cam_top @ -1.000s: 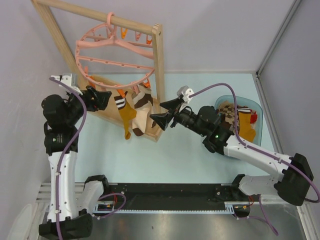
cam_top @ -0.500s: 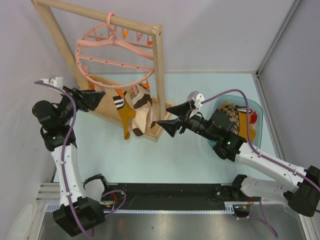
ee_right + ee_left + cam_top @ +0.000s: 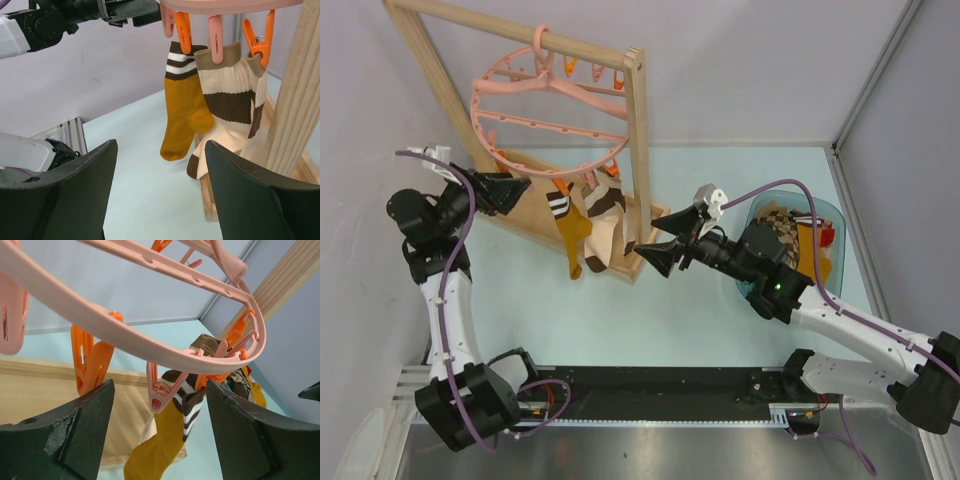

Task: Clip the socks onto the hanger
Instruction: Open the clamp at the hanger.

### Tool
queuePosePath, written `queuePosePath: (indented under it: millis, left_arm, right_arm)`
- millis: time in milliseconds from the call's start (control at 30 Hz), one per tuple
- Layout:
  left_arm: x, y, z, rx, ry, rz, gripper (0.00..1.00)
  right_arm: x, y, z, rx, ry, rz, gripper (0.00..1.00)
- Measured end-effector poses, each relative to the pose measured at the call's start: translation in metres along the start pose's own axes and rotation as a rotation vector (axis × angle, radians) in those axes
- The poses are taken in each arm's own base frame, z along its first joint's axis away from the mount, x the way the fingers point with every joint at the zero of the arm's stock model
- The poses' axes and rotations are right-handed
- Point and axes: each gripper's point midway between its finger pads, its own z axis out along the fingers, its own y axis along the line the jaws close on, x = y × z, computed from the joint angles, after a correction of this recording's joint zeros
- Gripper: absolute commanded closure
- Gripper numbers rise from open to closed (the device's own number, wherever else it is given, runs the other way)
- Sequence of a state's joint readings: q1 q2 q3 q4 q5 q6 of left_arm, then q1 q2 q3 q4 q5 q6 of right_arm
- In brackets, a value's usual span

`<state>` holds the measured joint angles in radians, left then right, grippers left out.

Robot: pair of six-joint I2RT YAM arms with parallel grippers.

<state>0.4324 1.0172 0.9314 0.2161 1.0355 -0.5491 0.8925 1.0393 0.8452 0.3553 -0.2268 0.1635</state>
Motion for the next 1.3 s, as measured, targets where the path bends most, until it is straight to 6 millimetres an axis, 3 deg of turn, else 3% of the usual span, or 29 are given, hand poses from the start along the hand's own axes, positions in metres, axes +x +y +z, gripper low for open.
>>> queuePosePath:
  millis: [233,633,833,1033,1300]
  left_arm:
    - [-0.005,-0.002,0.006,0.076,-0.004,0.049,0.23]
    - [0.014,-0.003,0.023,0.152,0.074,0.033,0.29]
    - [0.005,-0.006,0.026,0.16,0.066,0.058,0.33]
    - [0.0,-0.01,0.026,0.166,0.063,0.071,0.42]
    - [0.005,-0.007,0.027,0.143,0.074,0.043,0.62]
  right_arm:
    - [0.0,0.001,0.0,-0.008,0.002,0.0,0.24]
    - [0.003,0.001,0.001,-0.01,0.008,0.002,0.24]
    - [0.006,0.0,0.002,-0.011,0.016,0.005,0.24]
    - [0.008,0.0,0.003,-0.012,0.02,0.015,0.24]
    - [0.008,0.001,0.003,-0.011,0.02,0.023,0.25]
